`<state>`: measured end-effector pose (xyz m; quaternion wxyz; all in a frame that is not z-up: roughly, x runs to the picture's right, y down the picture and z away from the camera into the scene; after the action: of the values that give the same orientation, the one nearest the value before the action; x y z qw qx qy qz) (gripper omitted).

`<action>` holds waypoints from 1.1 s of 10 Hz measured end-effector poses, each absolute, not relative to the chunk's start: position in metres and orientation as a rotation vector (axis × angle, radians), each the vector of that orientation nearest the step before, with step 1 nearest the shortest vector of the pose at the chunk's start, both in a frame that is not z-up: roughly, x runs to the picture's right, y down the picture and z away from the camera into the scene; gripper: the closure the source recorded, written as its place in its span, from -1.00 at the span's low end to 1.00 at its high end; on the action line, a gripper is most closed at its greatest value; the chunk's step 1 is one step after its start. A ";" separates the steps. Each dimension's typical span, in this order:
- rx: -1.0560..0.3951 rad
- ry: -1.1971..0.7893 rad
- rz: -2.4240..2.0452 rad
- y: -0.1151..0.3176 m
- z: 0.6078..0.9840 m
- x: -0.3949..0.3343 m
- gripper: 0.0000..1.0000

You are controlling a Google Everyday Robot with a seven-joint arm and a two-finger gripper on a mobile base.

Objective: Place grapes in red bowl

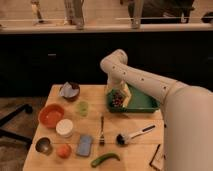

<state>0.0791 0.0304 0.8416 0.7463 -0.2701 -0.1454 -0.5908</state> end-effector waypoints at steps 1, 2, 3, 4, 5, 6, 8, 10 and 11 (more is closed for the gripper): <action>-0.591 -0.318 -1.293 0.030 0.842 0.079 -0.60; -0.591 -0.318 -1.296 0.031 0.842 0.078 -0.60; -0.592 -0.315 -1.290 0.031 0.842 0.078 -0.60; -0.595 -0.307 -1.280 0.030 0.847 0.083 -0.60; -0.605 -0.297 -1.284 0.026 0.854 0.092 -0.60; -0.605 -0.295 -1.292 0.021 0.859 0.092 -0.60; -0.604 -0.298 -1.309 0.014 0.869 0.086 -0.60; -0.619 -0.313 -1.324 0.012 0.883 0.085 -0.60; -0.623 -0.329 -1.334 0.012 0.889 0.081 -0.60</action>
<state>0.0810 0.0117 0.8895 0.7289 -0.2827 -0.1493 -0.6054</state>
